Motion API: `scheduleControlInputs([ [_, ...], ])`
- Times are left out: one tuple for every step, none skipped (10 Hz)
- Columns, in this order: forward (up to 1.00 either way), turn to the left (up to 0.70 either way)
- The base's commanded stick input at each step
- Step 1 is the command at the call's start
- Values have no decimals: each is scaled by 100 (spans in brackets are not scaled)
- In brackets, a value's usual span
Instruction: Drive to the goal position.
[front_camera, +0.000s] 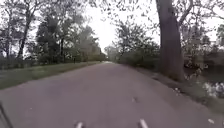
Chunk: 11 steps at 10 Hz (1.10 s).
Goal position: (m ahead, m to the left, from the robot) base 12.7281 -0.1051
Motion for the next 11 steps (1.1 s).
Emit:
scheduleControlInputs([
  [70,0],
  [70,0],
  [70,0],
  [70,0],
  [70,0],
  [70,0],
  [70,0],
  [70,0],
  [70,0],
  [70,0],
  [70,0],
])
